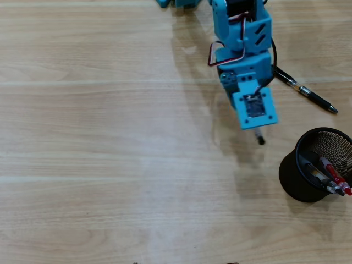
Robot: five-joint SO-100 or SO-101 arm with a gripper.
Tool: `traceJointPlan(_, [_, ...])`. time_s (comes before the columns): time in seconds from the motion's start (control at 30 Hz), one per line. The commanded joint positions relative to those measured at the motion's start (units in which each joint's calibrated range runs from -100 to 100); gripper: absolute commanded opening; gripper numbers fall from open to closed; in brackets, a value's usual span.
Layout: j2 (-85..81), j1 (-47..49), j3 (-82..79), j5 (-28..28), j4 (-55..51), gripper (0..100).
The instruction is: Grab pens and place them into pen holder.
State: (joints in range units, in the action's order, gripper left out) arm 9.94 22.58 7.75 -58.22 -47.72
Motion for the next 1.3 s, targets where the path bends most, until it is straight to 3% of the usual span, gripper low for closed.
traceJointPlan(0.0, [-1.2, 0.7, 7.7, 4.9, 27.9, 2])
traceJointPlan(0.13, [5.1, 4.3, 7.8, 2.4, 51.0, 2])
traceJointPlan(0.23, [11.1, 6.5, 7.7, -2.0, 59.4, 2])
traceJointPlan(0.63, [23.5, 10.8, 7.7, -3.7, 61.7, 3])
traceJointPlan(0.73, [23.5, 11.0, 7.7, -3.4, 61.8, 7])
traceJointPlan(0.87, [23.4, 11.1, 8.4, 0.3, 61.9, 13])
traceJointPlan(1.0, [21.3, 11.2, 8.3, 2.6, 61.9, 14])
traceJointPlan(1.1, [15.8, 11.4, 7.6, 8.7, 59.6, 14])
traceJointPlan(1.17, [9.3, 13.0, 7.7, 16.2, 50.3, 14])
traceJointPlan(1.27, [-1.9, 16.2, 8.4, 26.1, 24.6, 14])
